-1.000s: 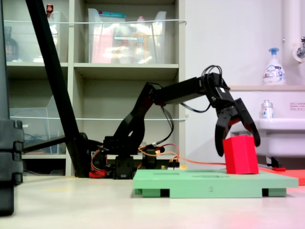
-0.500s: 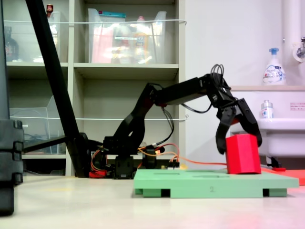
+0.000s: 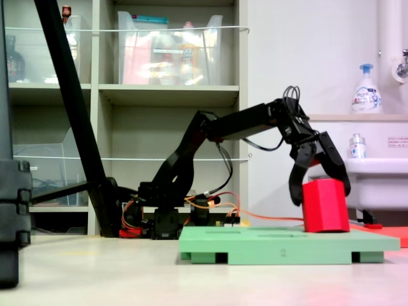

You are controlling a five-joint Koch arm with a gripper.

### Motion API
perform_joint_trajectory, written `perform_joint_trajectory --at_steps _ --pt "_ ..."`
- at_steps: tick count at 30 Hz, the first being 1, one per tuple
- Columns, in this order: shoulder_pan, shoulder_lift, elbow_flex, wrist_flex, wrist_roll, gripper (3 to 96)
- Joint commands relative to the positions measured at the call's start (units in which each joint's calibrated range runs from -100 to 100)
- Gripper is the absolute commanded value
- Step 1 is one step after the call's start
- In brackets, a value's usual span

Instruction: Put the octagonal pillar block into the corresponding hole

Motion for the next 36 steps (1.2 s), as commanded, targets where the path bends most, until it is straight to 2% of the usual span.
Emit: perform_joint_trajectory --at_steps 1,19,28,30,34,36 --pt "0.63 -5.9 2.29 -0.52 0.34 38.9" --pt "0.0 5.14 2.29 2.46 2.15 39.6" --pt "-0.88 11.56 2.29 9.49 2.54 54.0" --pt "-0.93 11.98 2.29 10.07 2.54 63.2" --pt "-0.93 11.84 2.48 10.55 2.49 93.8" --pt "-1.03 10.03 2.68 10.36 2.3 95.8"
